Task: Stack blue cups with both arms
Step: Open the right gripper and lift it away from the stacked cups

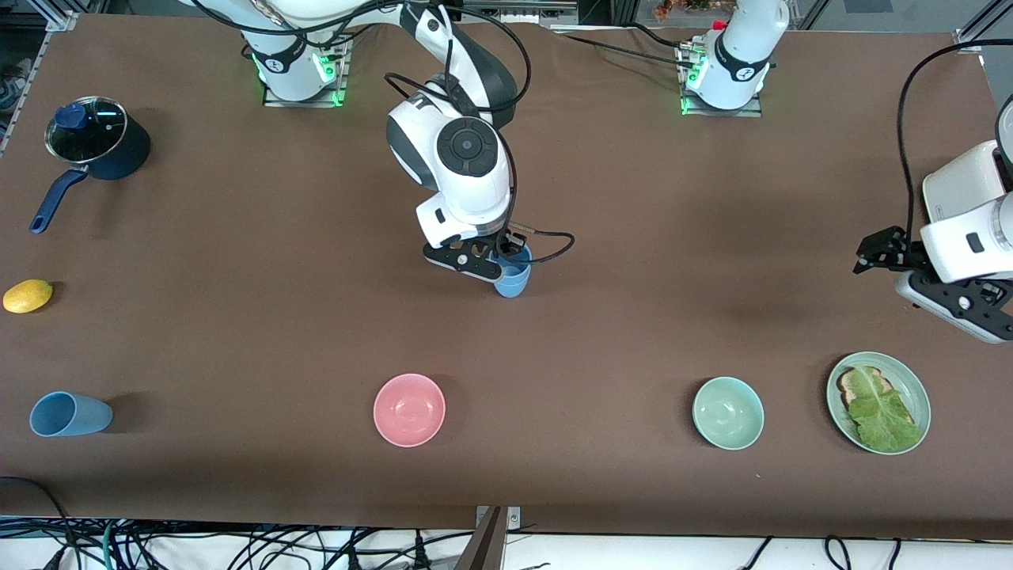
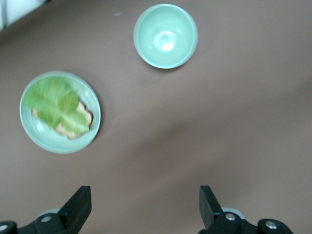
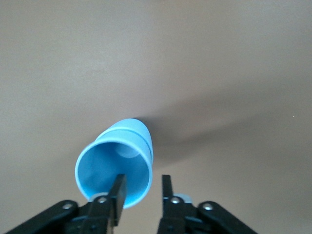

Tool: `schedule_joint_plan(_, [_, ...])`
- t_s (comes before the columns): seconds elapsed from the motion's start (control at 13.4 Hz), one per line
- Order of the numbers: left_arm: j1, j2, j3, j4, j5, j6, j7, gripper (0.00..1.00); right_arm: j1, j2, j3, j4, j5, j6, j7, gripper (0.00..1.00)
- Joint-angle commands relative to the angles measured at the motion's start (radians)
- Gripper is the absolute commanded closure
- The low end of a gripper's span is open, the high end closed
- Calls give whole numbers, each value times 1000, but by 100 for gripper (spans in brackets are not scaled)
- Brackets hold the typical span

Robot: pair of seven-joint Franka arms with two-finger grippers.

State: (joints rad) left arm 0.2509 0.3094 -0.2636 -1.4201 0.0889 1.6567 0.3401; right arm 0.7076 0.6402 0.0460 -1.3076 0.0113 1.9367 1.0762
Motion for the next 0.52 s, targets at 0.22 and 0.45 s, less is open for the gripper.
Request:
schedule_joint_plan(0.22, [-41, -3, -2, 46, -25, -14, -495, 4, 4, 13, -12, 44, -22, -9, -7, 0])
schedule_joint_plan(0.45, [-79, -24, 16, 44, -23, -17, -498, 3, -28, -20, -24, 44, -36, -77, -109, 0])
